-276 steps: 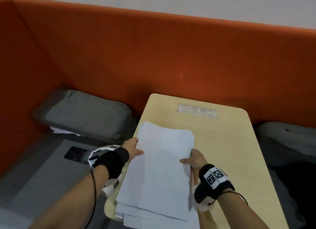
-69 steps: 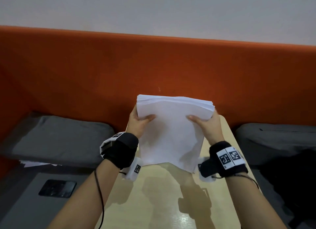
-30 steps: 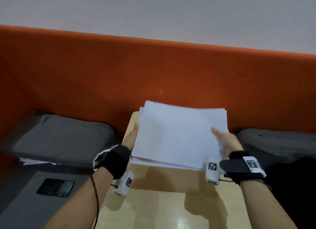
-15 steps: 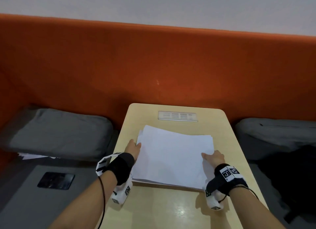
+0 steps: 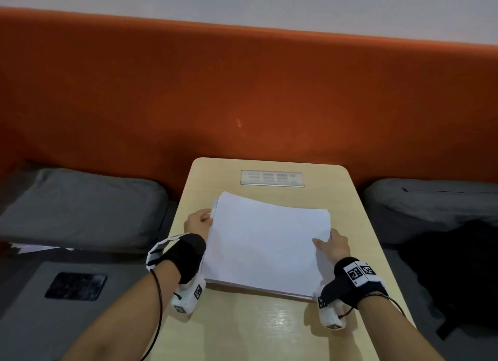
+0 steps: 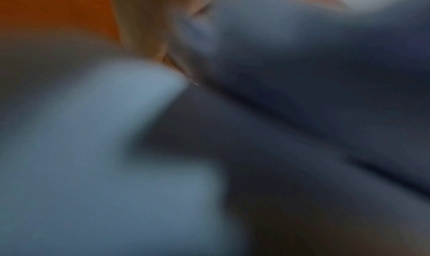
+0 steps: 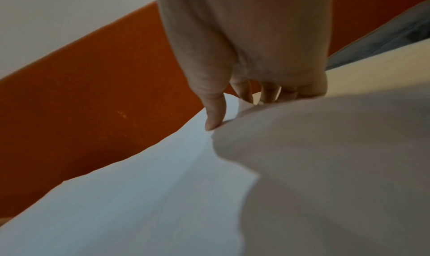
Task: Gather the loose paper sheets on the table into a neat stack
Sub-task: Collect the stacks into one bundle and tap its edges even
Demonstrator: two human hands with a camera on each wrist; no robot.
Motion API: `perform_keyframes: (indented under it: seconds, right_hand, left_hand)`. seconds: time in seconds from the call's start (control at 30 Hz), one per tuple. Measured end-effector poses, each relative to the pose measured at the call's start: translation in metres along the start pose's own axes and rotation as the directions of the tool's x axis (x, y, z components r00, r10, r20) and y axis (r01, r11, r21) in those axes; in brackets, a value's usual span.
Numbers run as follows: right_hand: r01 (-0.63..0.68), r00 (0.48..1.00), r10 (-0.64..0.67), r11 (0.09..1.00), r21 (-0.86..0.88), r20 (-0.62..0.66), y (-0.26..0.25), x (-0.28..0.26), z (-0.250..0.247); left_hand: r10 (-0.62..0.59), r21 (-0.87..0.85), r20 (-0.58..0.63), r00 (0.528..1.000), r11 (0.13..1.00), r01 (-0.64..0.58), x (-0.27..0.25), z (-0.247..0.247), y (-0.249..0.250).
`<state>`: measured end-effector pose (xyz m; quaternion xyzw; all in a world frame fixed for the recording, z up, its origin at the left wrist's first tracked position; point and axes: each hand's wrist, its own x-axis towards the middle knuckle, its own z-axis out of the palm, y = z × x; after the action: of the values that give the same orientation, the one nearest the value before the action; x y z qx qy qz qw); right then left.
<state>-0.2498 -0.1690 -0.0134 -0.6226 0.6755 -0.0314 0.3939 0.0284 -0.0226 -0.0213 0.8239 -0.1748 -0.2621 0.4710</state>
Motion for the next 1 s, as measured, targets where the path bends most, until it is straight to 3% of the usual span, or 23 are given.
perform_keyframes:
  seconds: [0.17, 0.3, 0.37, 0.43, 0.5, 0.6, 0.7, 0.9, 1.0]
  right_hand:
    - [0.015, 1.0, -0.016, 0.995, -0.1, -0.007, -0.005, -0.002, 0.002]
    - [0.035, 0.999, -0.034, 0.991, -0.129, 0.008, -0.004, -0.001, 0.002]
    - [0.04, 0.999, -0.037, 0.991, -0.13, 0.021, -0.004, -0.001, 0.002]
    - [0.038, 0.999, -0.035, 0.992, -0.119, 0.026, -0.004, -0.001, 0.002]
    - [0.015, 1.0, -0.013, 0.993, -0.118, 0.017, -0.002, -0.001, 0.001]
    - [-0.088, 0.996, 0.087, 0.992, -0.091, -0.014, -0.002, -0.002, 0.001]
    - [-0.139, 0.99, 0.139, 0.989, -0.043, -0.004, -0.006, -0.001, 0.003]
    - [-0.142, 0.99, 0.142, 0.989, -0.03, -0.011, -0.001, -0.001, 0.004]
    - [-0.135, 0.991, 0.135, 0.99, -0.035, -0.008, 0.001, -0.002, 0.003]
  left_hand:
    - [0.08, 0.09, 0.117, 0.99, 0.992, -0.091, -0.005, 0.009, 0.005]
    - [0.084, -0.036, 0.128, 0.988, 0.996, -0.08, 0.002, 0.004, 0.002]
    - [0.106, -0.087, 0.24, 0.965, 0.992, -0.088, 0.005, 0.004, 0.0]
    - [0.099, -0.123, 0.348, 0.932, 0.991, -0.059, 0.003, 0.002, 0.001]
    - [0.036, -0.136, 0.364, 0.931, 0.991, 0.015, 0.001, -0.001, 0.006]
    - [-0.144, 0.037, 0.292, 0.946, 0.99, 0.14, 0.006, -0.003, 0.011]
    - [-0.282, 0.179, 0.281, 0.917, 0.955, 0.239, 0.004, -0.009, 0.019]
    - [-0.341, 0.4, 0.34, 0.877, 0.896, 0.193, -0.009, -0.005, 0.015]
    - [-0.295, 0.511, 0.269, 0.917, 0.851, 0.124, -0.02, 0.001, 0.013]
